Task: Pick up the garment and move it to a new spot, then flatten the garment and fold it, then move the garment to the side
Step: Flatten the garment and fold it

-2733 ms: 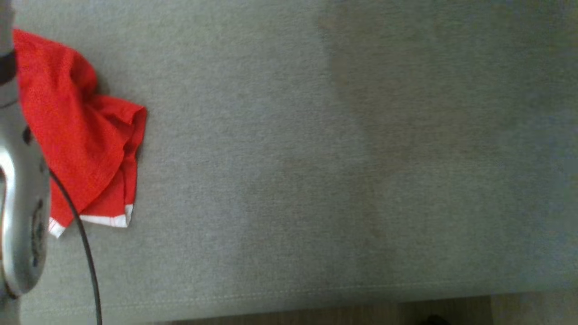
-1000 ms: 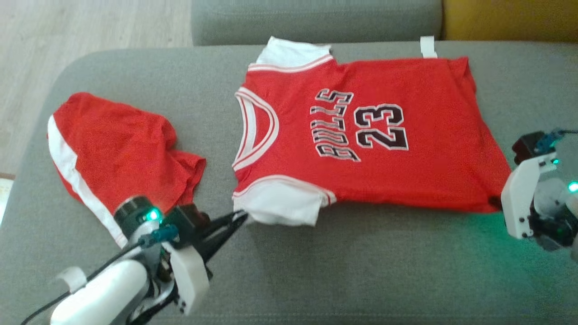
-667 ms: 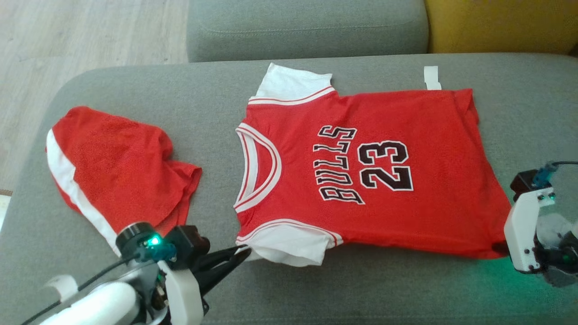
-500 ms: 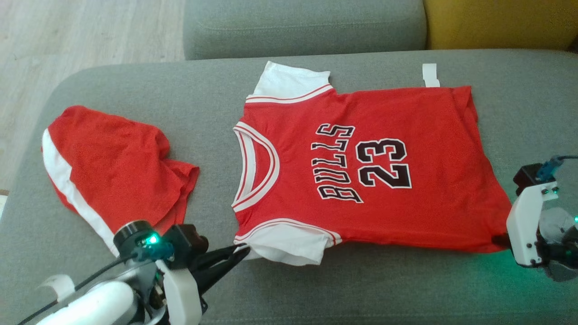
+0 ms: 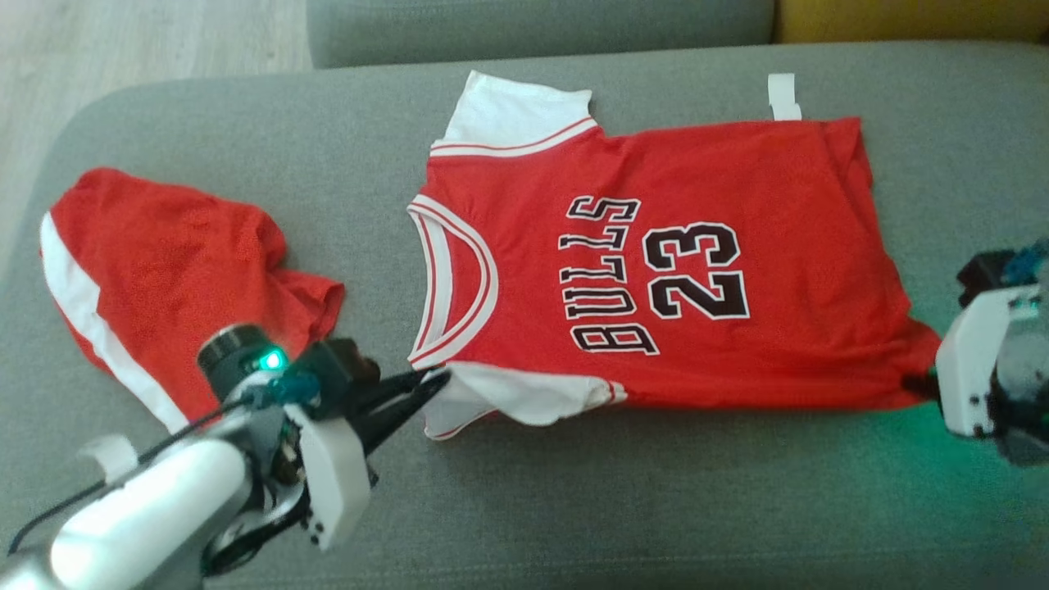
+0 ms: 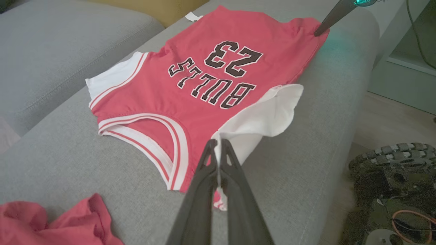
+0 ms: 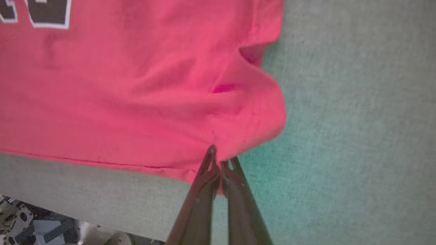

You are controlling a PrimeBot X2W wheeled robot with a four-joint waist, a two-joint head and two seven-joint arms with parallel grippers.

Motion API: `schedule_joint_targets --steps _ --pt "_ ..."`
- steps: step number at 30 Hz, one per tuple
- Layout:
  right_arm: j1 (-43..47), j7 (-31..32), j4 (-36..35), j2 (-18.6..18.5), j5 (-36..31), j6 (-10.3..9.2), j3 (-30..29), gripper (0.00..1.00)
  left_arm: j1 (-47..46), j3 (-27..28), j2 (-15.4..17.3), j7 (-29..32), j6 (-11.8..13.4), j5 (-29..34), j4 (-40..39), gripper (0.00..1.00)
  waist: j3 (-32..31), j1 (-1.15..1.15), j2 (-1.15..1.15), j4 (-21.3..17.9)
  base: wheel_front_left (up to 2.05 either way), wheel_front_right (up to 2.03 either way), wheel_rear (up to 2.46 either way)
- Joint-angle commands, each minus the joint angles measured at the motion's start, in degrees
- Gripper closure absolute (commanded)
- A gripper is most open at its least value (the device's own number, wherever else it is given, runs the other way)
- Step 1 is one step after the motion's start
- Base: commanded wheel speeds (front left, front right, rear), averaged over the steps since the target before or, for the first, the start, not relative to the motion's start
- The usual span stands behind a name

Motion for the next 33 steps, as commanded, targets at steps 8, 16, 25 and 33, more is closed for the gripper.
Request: schedule_joint_targets --steps 8,16,25,33 --pt "-4.6 -1.6 1.2 0.6 -1.8 -0.04 -3.6 1.00 -9.4 2.9 -0.4 -1.6 0.1 2.8 4.5 1.00 3.6 0.00 0.00 -0.9 0.00 0.00 0.00" --pt "-9.2 -2.4 4.2 3.3 -3.7 -0.04 -5.3 1.00 -15.7 1.5 -2.3 -3.2 0.0 5.4 10.9 1.00 6.7 0.00 0.00 -1.4 0.00 0.00 0.00" --pt "-13.6 -2.7 7.5 5.9 -6.4 -0.04 -5.2 1.00 -22.6 -3.8 -5.6 -4.9 -0.1 6.6 18.7 1.00 9.6 0.00 0.00 -0.8 0.00 0.00 0.00" --pt "-17.0 -9.4 9.5 7.1 -10.5 -0.04 -5.0 0.00 -26.2 -5.0 -9.3 -8.2 0.1 6.8 26.5 0.46 11.0 0.00 0.00 -0.7 0.00 0.00 0.00"
